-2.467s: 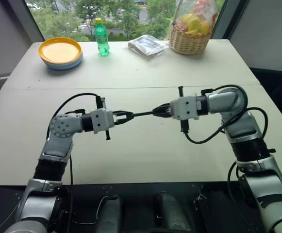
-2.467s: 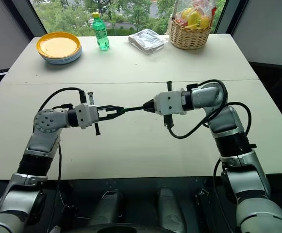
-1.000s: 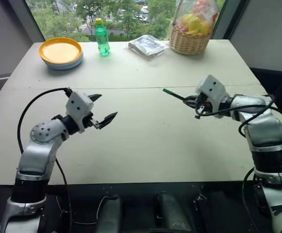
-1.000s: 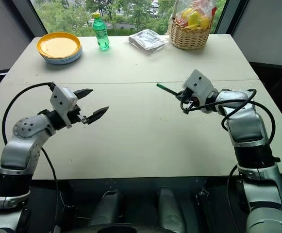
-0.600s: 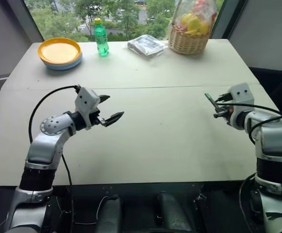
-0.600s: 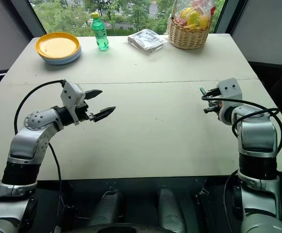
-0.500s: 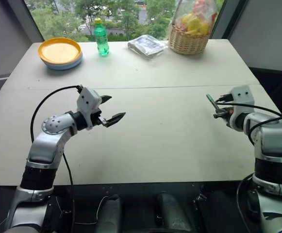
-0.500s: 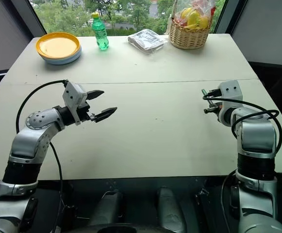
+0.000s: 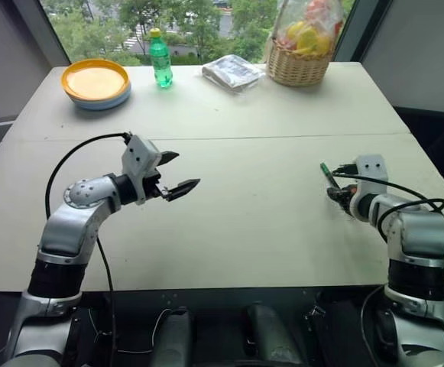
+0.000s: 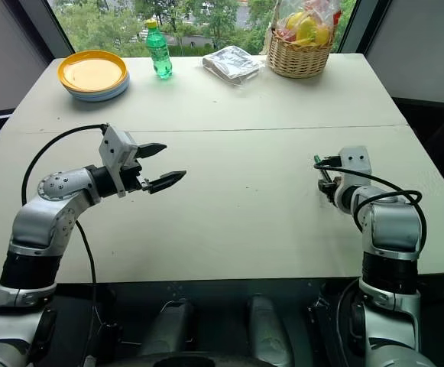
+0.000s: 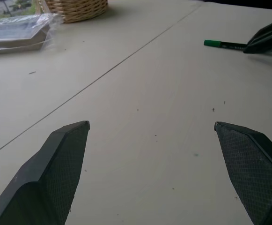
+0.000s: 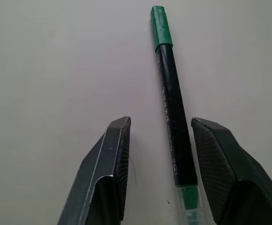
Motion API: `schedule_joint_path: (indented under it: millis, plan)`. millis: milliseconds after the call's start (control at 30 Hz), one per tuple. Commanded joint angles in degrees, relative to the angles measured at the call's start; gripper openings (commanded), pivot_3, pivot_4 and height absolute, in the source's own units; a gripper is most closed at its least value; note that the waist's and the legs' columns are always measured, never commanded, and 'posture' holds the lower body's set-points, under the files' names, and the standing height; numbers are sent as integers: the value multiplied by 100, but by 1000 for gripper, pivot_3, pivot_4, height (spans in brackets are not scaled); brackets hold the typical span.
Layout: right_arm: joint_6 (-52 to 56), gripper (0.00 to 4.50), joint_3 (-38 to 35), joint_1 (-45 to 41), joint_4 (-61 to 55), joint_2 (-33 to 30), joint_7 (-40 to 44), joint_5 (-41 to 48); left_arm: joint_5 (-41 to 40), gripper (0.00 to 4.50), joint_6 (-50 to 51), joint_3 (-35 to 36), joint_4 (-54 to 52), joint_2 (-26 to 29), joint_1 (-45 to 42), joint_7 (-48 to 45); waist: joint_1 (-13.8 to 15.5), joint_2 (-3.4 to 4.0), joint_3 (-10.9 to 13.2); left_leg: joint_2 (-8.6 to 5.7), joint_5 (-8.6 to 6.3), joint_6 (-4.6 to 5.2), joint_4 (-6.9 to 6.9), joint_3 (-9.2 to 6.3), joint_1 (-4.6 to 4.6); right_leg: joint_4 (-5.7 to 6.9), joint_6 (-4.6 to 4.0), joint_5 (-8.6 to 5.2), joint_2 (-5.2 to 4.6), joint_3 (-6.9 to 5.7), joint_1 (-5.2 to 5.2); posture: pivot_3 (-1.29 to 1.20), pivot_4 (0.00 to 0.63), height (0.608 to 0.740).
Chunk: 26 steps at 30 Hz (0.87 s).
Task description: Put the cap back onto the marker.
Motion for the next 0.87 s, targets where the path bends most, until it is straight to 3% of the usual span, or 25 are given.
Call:
schedule_joint_path:
  millis: [33, 67, 200, 467, 667, 867]
  plan:
    - [-102, 3944, -94, -2, -90, -93, -68, 104, -67, 4500, 9, 30, -186, 86, -43, -48, -3, 0, 0, 0, 0, 0, 0, 0, 0, 0, 0, 0, 0, 0, 0, 0, 150, 740]
    - [-90, 4461, -92, -2, -93, -101, -69, 137, -64, 4500, 14, 24, -181, 95, -49, -63, -6, 0, 0, 0, 0, 0, 0, 0, 0, 0, 0, 0, 0, 0, 0, 0, 150, 740]
    - [-303, 4461, 33, -109, -132, -462, 157, 249, -49, 4500, -58, -120, -45, 125, -179, -296, -1, 1, 0, 0, 0, 0, 0, 0, 0, 0, 0, 0, 0, 0, -1, 0, 150, 740]
    - [-777, 4461, 529, -520, -267, -2153, 1348, 591, 40, 4500, -624, -553, 1109, -189, -961, -1034, 14, 1, 1, -1, 0, 1, 0, 0, -1, -9, 1, -1, 1, -2, 3, 0, 150, 740]
    - [-919, 4461, 658, 48, -920, -3427, 2340, 867, 36, 4500, -1239, -639, 1999, -605, -1457, -1451, 23, 1, 1, -1, -2, 3, 0, -1, -12, -16, 3, -2, 1, -3, -3, 0, 150, 740]
    - [-750, 4461, 114, 584, -1439, -4050, 2733, 1149, 118, 4500, -1765, -640, 2677, -897, -1898, -1713, 29, 0, 1, -1, -2, 4, 8, -2, -20, -16, 5, -1, 0, -5, -6, 0, 150, 740]
